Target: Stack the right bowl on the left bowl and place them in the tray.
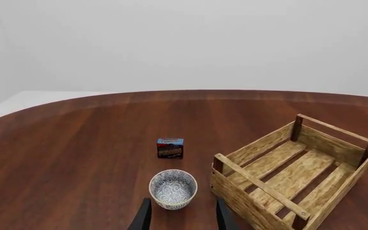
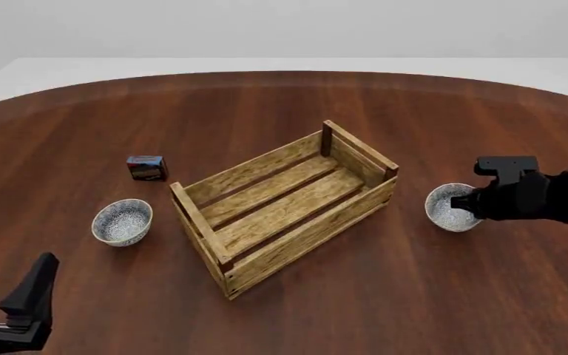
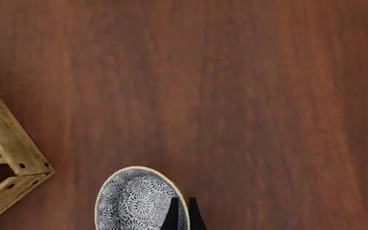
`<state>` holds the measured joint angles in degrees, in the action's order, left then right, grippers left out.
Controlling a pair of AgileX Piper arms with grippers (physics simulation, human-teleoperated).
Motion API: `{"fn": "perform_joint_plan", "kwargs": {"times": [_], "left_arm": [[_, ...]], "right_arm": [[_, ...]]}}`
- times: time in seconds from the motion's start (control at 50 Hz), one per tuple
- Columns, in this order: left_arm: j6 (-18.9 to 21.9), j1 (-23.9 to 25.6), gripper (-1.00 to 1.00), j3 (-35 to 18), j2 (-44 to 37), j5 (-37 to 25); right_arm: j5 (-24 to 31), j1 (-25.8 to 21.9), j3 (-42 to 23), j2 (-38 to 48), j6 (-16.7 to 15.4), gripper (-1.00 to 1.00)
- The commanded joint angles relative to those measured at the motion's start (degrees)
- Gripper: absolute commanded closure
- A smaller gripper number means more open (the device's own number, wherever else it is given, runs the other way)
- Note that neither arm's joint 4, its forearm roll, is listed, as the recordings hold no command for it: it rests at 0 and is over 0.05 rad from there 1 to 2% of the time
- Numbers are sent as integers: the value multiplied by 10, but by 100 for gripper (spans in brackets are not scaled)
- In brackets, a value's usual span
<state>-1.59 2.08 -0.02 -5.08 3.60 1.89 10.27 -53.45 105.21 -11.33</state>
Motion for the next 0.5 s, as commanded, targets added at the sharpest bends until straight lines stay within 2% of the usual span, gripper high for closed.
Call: {"fn": "perform_joint_plan", "kwargs": {"times": [0.02, 0.5], "left_arm": [[0, 2, -100, 0, 10, -8], [0, -3, -100, 0, 44, -37]], "right_arm": [[25, -9, 10, -49, 10, 100], [84, -29, 11, -184, 17, 100]]}}
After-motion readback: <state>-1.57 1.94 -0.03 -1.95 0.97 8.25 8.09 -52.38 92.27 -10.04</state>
